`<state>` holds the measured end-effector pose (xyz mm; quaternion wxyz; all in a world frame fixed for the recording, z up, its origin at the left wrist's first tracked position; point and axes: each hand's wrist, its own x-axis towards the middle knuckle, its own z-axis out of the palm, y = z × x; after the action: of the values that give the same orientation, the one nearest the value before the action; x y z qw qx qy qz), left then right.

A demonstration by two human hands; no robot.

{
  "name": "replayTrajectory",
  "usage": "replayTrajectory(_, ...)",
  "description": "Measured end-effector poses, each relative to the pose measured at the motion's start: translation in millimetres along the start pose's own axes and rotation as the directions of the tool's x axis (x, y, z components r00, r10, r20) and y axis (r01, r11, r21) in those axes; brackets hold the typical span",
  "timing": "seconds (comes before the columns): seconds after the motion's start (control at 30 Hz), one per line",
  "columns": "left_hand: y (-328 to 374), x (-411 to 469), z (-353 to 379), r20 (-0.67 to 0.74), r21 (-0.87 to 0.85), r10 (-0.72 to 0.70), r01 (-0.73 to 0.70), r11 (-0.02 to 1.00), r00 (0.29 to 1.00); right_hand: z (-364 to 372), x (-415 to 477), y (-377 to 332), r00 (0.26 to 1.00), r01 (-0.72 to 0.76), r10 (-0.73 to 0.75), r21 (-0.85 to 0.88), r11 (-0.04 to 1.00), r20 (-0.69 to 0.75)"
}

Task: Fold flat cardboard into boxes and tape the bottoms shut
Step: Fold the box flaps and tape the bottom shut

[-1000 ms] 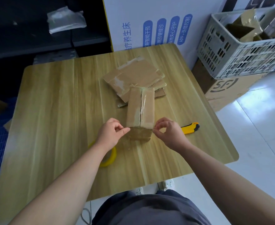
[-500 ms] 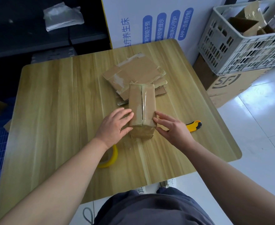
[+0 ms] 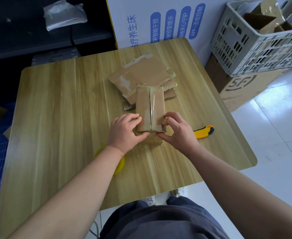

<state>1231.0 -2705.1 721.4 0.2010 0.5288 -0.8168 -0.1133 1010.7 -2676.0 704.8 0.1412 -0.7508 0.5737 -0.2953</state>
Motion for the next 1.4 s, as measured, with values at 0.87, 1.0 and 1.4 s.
replayTrajectory(0.87,-19.5,15.7,-24.0,0.086,0.25,0.179,-0.195,0.948,0.98,-41.0,19.7,17.6,0.937,-0.083,0.159,-0.244,0.966,0.311)
replayTrajectory(1.0,-9.0,51.9,-30.1,0.199,0.323,-0.11,0.041,0.946,0.974,-37.3,55.9,11.7,0.823,-0.261,0.398,-0.352,0.899,0.406)
replayTrajectory(1.4,-8.6,106.6,-6.0,0.324,-0.064,-0.392,0.433,0.899,0.861,-22.9,130.3,9.4,0.724,-0.642,0.567,0.08,0.763,0.392)
